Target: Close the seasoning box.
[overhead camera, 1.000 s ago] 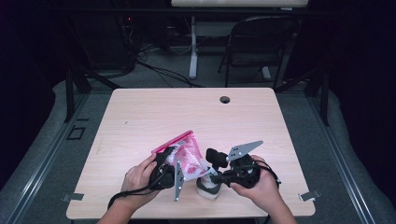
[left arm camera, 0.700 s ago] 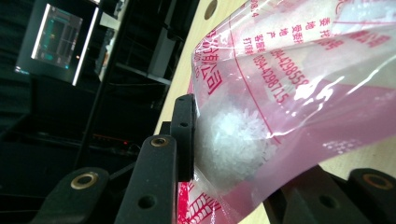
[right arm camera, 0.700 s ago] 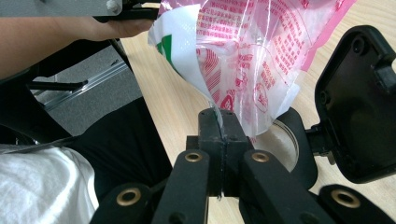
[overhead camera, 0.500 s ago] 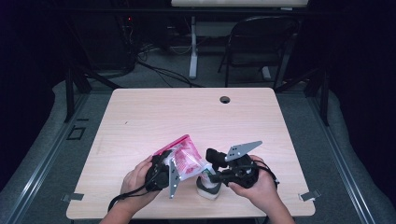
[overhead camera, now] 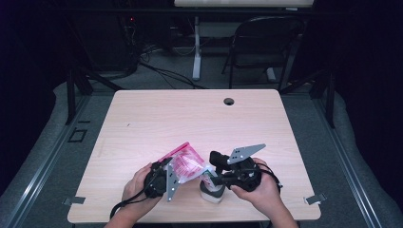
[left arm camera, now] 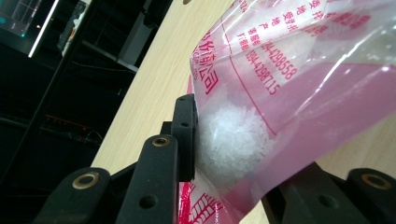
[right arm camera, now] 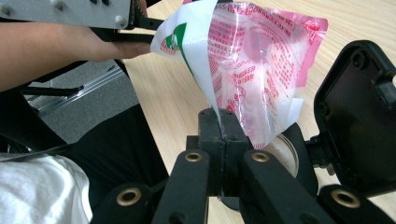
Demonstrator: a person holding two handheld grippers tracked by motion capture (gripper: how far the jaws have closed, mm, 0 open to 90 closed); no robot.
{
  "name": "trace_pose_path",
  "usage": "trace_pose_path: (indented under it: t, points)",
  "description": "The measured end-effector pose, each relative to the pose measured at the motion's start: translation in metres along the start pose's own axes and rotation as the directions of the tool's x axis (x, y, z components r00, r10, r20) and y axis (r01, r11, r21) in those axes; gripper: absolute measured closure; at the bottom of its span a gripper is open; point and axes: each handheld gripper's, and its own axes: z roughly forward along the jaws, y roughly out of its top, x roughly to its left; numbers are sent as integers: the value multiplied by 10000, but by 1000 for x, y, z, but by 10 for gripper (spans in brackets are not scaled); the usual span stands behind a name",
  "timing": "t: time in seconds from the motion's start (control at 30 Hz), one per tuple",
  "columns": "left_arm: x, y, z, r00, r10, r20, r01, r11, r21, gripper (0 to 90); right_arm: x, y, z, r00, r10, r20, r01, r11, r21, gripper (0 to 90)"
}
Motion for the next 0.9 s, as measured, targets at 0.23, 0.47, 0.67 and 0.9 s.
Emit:
trace_pose_path:
  t: [0.23, 0.47, 0.67, 0.9]
  points:
    - [-2, -4, -1, 9996, -246, 163, 244, 9997, 81, 743, 0, 0, 1, 10000, 7, 17, -7, 10000, -49, 900]
    - [-4, -9, 0, 9972, -650, 368, 648, 9979, 60, 744, 1, 1, 2, 9999, -63, 99, 64, 9998, -168, 900]
    - [-7, -17, 2, 9917, -1123, 623, 1124, 9937, 25, 745, 3, 1, 6, 9998, -137, 122, 142, 9992, -378, 900]
    - [-10, -22, 3, 9788, -1753, 1057, 1754, 9845, 86, 746, 2, 0, 7, 9995, -191, 240, 200, 9990, -397, 900]
